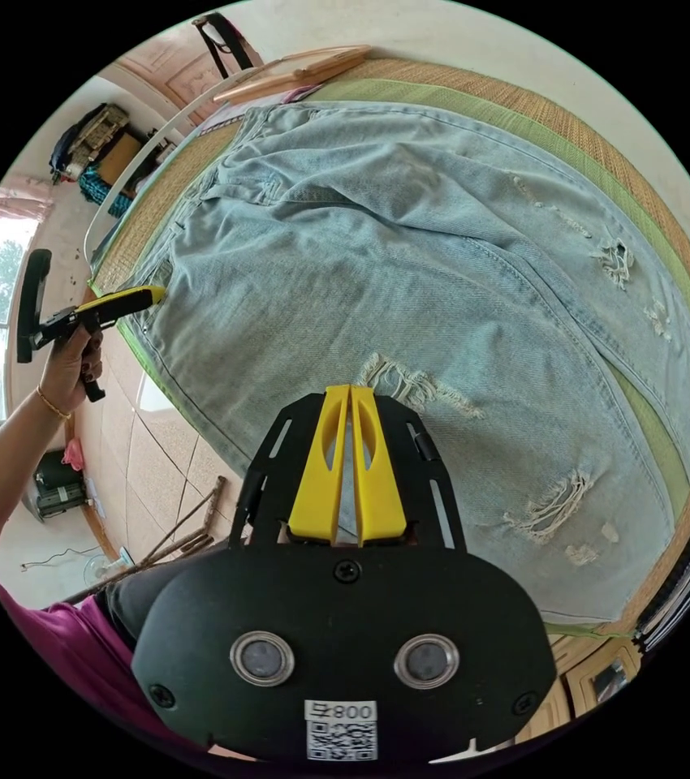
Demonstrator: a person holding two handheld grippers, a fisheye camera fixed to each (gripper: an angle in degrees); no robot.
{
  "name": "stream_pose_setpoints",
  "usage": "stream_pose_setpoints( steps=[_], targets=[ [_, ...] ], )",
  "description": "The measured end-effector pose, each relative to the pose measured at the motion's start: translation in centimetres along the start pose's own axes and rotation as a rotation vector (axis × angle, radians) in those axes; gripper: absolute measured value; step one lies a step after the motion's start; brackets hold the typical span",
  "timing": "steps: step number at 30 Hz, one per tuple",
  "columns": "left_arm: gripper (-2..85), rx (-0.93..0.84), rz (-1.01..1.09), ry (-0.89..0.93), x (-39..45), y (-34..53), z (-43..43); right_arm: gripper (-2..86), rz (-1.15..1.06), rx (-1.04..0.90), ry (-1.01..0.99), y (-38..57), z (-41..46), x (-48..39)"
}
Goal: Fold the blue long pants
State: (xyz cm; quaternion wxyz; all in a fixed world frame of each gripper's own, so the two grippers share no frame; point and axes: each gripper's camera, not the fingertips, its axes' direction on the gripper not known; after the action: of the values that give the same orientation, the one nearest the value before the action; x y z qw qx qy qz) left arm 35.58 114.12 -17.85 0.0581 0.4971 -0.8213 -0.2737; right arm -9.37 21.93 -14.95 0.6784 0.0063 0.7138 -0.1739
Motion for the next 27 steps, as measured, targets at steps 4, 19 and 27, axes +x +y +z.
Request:
stream_pose_setpoints(
  steps=[4, 19, 27],
  targets=[
    [0.2, -0.019, -0.008, 0.046, -0.9, -2.1, 1.6, 0.2, -0.019, 0.049, -0.048, 0.7, -0.1, 1.0],
    [4.8, 0.159, 0.062, 0.219, -1.6, -25.0, 4.2, 0.3, -0.081, 0.242, -0.149, -6.5, -5.8, 9.2],
    [7.9, 0.101, 0.148, 0.034, 2.0, -40.9, 8.0, 5.0, -0.173, 0.304, -0.041, -17.2, -8.0, 12.1]
  ],
)
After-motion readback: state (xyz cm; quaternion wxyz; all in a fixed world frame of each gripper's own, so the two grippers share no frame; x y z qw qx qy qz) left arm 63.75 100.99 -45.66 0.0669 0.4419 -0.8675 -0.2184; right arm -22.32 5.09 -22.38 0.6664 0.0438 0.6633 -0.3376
